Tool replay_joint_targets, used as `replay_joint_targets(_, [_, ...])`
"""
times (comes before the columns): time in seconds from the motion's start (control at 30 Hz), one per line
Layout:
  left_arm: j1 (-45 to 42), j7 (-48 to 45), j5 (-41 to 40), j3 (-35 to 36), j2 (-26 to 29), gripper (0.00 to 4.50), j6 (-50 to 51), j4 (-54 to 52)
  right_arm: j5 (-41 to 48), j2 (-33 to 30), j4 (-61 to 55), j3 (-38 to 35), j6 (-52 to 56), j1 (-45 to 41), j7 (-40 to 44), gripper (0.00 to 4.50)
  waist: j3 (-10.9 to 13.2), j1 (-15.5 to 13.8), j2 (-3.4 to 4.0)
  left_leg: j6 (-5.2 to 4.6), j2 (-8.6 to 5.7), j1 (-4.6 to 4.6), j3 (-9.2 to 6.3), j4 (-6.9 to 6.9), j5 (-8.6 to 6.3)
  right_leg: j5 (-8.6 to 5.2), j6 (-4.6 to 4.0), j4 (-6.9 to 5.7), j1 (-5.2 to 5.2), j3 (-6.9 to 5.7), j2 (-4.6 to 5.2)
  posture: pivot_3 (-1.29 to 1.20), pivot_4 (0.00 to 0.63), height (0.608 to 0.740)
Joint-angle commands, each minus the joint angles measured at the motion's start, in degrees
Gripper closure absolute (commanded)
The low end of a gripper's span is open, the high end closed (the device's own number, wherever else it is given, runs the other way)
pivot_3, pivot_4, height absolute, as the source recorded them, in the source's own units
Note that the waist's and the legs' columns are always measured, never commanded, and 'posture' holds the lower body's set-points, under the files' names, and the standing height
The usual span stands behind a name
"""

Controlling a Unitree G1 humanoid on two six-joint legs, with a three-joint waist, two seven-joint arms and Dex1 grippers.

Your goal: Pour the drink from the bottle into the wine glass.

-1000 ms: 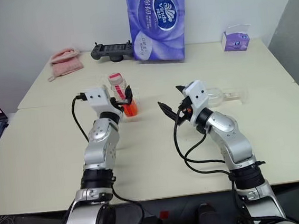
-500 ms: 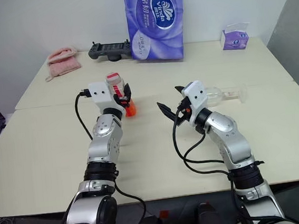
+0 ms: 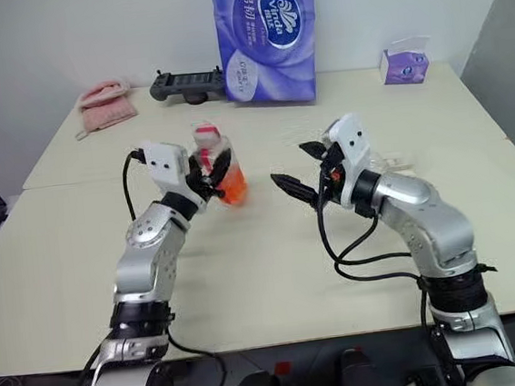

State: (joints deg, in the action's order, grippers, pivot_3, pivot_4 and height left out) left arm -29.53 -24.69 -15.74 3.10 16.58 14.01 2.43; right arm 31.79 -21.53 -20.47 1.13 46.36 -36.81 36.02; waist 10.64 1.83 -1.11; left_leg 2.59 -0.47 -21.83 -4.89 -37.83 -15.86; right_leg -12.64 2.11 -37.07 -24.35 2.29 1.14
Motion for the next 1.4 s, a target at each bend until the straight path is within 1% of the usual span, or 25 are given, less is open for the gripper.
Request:
replay_joint_targets(0.03, [2.51, -5.27, -4.50, -1.10, 2.03, 2.69, 2.89, -11.85, 8.81, -2.11, -4.75, -2.43, 6.42, -3.49, 3.07, 0.00, 0.01, 0.01, 0.01, 0.00, 0.00, 0.00, 0.02, -0.01, 0.00, 0.00, 0.00, 0.02, 0.00, 0.01, -0.01, 0.00, 0.150, 0.740])
replay_joint_targets(0.17, [6.46, -9.10, -8.06, -2.60, 2.96, 2.69, 5.84, -19.15, 10.41, -3.79, -3.36, -2.26, 9.07, -6.32, 2.32, 0.00, 0.01, -0.01, 0.01, -0.02, 0.00, 0.03, 0.06, -0.13, 0.01, -0.01, 0.01, 0.05, 0.09, 0.04, -0.01, 0.00, 0.150, 0.740])
replay_joint_targets(0.27, [7.86, -10.48, -9.93, -3.47, 2.80, 2.69, 7.23, -22.17, 9.97, -3.66, -2.22, -1.05, 9.90, -7.35, 1.10, 0.00, 0.00, -0.01, 0.01, -0.02, -0.02, 0.12, 0.09, -0.16, 0.01, -0.04, 0.08, 0.05, 0.19, 0.05, -0.02, 0.00, 0.150, 0.740])
replay_joint_targets(0.33, [8.26, -10.90, -9.56, -4.40, 2.87, 2.69, 6.96, -23.31, 9.23, -3.13, -1.25, -0.41, 9.76, -7.81, -0.02, 0.00, 0.01, -0.01, 0.01, -0.03, -0.03, 0.12, 0.11, -0.16, 0.02, -0.07, 0.12, 0.04, 0.19, 0.06, -0.06, 0.00, 0.150, 0.740])
replay_joint_targets(0.43, [8.50, -11.05, -9.63, -4.91, 2.74, 2.69, 7.02, -23.82, 8.83, -2.77, -0.58, -0.01, 9.44, -8.11, -1.01, 0.00, 0.01, -0.02, 0.01, -0.03, -0.03, 0.09, 0.11, -0.14, 0.02, 0.02, -0.03, 0.04, 0.15, 0.05, -0.09, 0.00, 0.150, 0.740])
replay_joint_targets(0.87, [8.38, -12.19, -9.68, -6.77, 2.39, 2.69, 7.79, -23.49, 6.09, -1.00, 0.04, 1.99, 8.34, -8.08, -3.24, 0.00, 0.01, -0.01, 0.01, -0.03, -0.02, 0.09, 0.11, -0.13, 0.01, 0.02, -0.03, 0.04, 0.13, 0.06, -0.11, 0.00, 0.150, 0.740])
replay_joint_targets(0.93, [8.32, -12.21, -9.77, -6.82, 2.41, 2.69, 7.92, -23.59, 5.42, -0.92, 0.37, 2.10, 8.00, -8.16, -3.64, 0.38, 0.01, -0.02, 0.01, -0.03, -0.02, 0.09, 0.11, -0.13, 0.01, 0.02, -0.03, 0.04, 0.13, 0.06, -0.11, 0.00, 0.150, 0.740])
replay_joint_targets(0.97, [8.30, -12.21, -9.79, -6.84, 2.45, 2.69, 7.95, -23.60, 5.23, -0.81, 0.53, 2.02, 7.87, -8.23, -3.73, 0.65, 0.01, -0.02, 0.01, -0.03, -0.02, 0.08, 0.11, -0.13, 0.01, 0.02, -0.03, 0.05, 0.13, 0.06, -0.11, 0.00, 0.150, 0.740])
replay_joint_targets(1.13, [8.66, -12.19, -9.96, -6.63, 2.63, 2.69, 8.14, -23.71, 4.79, -0.64, 1.09, 1.50, 7.21, -8.76, -3.58, 2.37, 0.01, -0.01, 0.01, -0.03, -0.01, 0.09, 0.11, -0.13, 0.01, 0.02, -0.03, 0.04, 0.13, 0.06, -0.11, 0.00, 0.150, 0.740])
replay_joint_targets(1.17, [8.80, -12.24, -9.96, -6.62, 2.71, 2.69, 8.23, -23.75, 4.73, -0.74, 1.22, 1.48, 7.10, -8.85, -3.42, 2.60, 0.01, -0.01, 0.01, -0.03, -0.01, 0.09, 0.10, -0.13, 0.01, 0.02, -0.03, 0.04, 0.13, 0.05, -0.11, 0.00, 0.150, 0.740])
replay_joint_targets(1.27, [9.15, -12.45, -10.19, -6.59, 2.90, 2.69, 8.57, -23.98, 4.92, -1.35, 1.53, 1.30, 6.64, -8.83, -2.13, 2.60, 0.01, -0.01, 0.01, -0.03, -0.02, 0.09, 0.12, -0.13, 0.01, 0.02, -0.03, 0.05, 0.13, 0.07, -0.11, 0.00, 0.150, 0.740])
replay_joint_targets(1.3, [9.22, -12.79, -10.71, -6.50, 3.09, 2.69, 9.03, -24.16, 5.62, -1.75, 1.92, 0.97, 6.19, -8.82, -0.47, 2.60, 0.01, -0.01, 0.01, -0.03, -0.02, 0.09, 0.12, -0.13, 0.01, 0.02, -0.03, 0.05, 0.13, 0.07, -0.11, 0.00, 0.150, 0.740])
replay_joint_targets(1.33, [9.20, -13.22, -11.44, -6.37, 3.30, 2.69, 9.72, -24.35, 7.50, -2.54, 2.32, 0.55, 6.00, -8.70, 3.01, 2.60, 0.01, -0.01, 0.01, -0.03, -0.02, 0.09, 0.12, -0.13, 0.01, 0.02, -0.03, 0.05, 0.13, 0.07, -0.11, 0.00, 0.150, 0.740])
replay_joint_targets(1.4, [8.99, -14.53, -13.36, -5.93, 3.96, 2.69, 11.44, -24.70, 13.65, -9.89, 0.05, 2.19, 4.87, -6.38, 22.71, 2.60, 0.06, -0.17, 0.02, -0.03, -0.03, 0.08, 0.12, -0.13, 0.01, 0.02, -0.03, 0.06, 0.13, 0.06, -0.11, 0.00, 0.150, 0.740])
